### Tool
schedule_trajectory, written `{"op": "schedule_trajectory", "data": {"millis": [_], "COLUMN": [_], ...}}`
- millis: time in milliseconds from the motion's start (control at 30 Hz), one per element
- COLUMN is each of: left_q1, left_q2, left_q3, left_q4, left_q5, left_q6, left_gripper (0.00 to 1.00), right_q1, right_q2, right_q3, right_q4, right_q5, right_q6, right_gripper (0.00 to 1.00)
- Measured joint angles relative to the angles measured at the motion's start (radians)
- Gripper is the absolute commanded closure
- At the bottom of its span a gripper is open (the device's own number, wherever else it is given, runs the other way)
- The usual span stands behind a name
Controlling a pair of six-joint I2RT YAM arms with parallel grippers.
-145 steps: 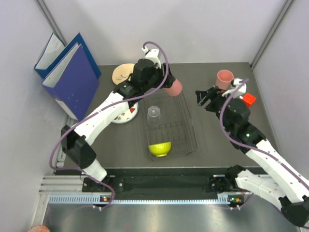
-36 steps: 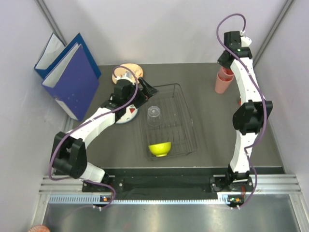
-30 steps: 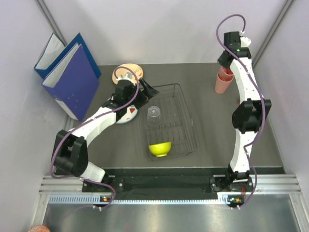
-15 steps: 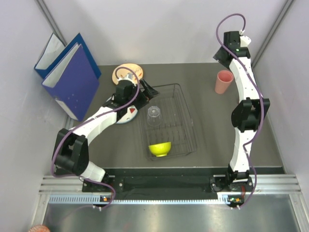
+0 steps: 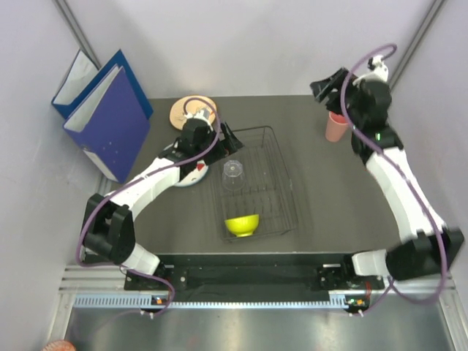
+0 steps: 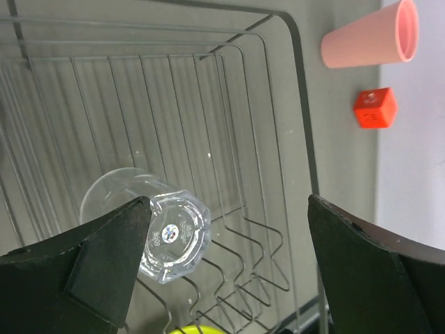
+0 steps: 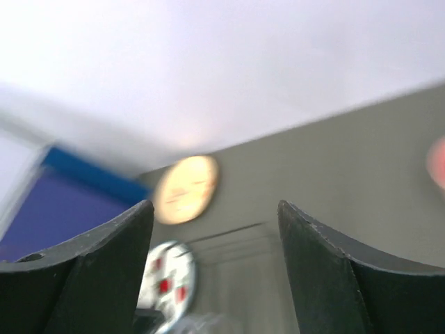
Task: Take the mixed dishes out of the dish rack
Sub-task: Place the cup at the center of the board, then pick up the cup from the dish rack.
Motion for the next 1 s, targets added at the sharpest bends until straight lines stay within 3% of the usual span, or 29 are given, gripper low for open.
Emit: {"op": "schedule_trajectory", "data": {"millis": [100, 200, 533, 833, 1000], "left_q1": [-0.017, -0.033, -0.15, -0.199, -0.198], "left_q2": [0.018, 0.019, 0.019, 0.039, 0.113], "left_q3": [0.071, 0.091, 0.101, 0.1, 0.1], "left_q4": [-0.082, -0.14, -0.319, -0.317, -0.318], "left_q5": [-0.045, -0.101, -0.286, -0.344, -0.36], "left_q6": [0.06, 0.108, 0.227, 0.243, 0.244], "left_gripper": [0.02, 0.01, 0.01, 0.02, 0.19], "right_q1": [0.09, 0.157, 0.375, 0.441, 0.448], "right_q2": [-0.26, -0.363, -0.391, -0.412, -0.423], "right_q3": [-0.264, -0.377, -0.651, -0.709, -0.732], "right_q4": [0.22, 0.317, 0.327, 0.354, 0.361], "right_q5": [-0.077, -0.1, -0.027, 0.023, 0.045], "right_q6": [0.002, 0.001, -0.001, 0.005, 0.008], "right_gripper": [0.29, 0.29, 0.31, 0.31, 0.31]}}
